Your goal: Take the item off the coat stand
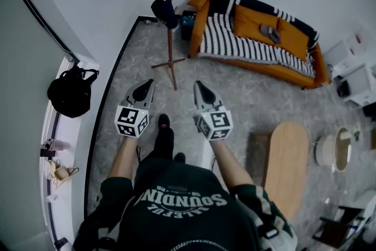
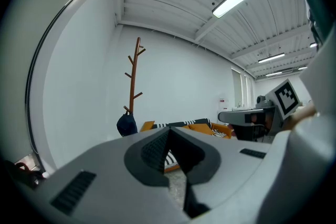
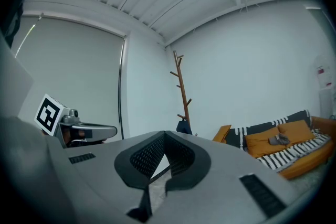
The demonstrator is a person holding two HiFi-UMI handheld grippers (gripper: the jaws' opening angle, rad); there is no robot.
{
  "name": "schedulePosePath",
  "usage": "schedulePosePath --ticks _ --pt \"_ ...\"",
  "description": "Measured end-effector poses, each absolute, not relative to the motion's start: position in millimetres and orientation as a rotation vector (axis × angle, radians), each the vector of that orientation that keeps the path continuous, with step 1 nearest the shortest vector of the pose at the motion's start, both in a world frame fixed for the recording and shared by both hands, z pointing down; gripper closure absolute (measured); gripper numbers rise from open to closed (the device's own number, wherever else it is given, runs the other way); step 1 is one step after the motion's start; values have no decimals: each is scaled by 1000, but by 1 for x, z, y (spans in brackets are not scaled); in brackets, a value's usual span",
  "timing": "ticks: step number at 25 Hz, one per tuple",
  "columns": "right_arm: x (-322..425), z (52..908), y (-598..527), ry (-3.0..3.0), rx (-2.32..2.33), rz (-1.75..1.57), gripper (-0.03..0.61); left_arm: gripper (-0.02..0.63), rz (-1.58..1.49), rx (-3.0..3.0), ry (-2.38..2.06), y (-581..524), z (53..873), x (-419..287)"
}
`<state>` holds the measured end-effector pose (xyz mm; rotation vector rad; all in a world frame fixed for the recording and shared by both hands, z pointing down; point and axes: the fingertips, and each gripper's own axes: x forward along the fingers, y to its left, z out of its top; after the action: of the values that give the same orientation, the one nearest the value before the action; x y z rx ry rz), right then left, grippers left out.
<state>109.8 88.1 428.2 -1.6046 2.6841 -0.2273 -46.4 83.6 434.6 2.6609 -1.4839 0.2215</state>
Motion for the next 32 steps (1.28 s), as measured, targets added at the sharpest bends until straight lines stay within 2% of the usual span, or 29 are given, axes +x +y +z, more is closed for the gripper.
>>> schedulePosePath --ticks 12,32 --pt "104 437 11 2703 -1595 -235 580 612 201 2648 -1473 4 441 -46" --pt "59 428 -151 2696 -1666 -256 580 612 242 2677 -1377 -165 448 -85"
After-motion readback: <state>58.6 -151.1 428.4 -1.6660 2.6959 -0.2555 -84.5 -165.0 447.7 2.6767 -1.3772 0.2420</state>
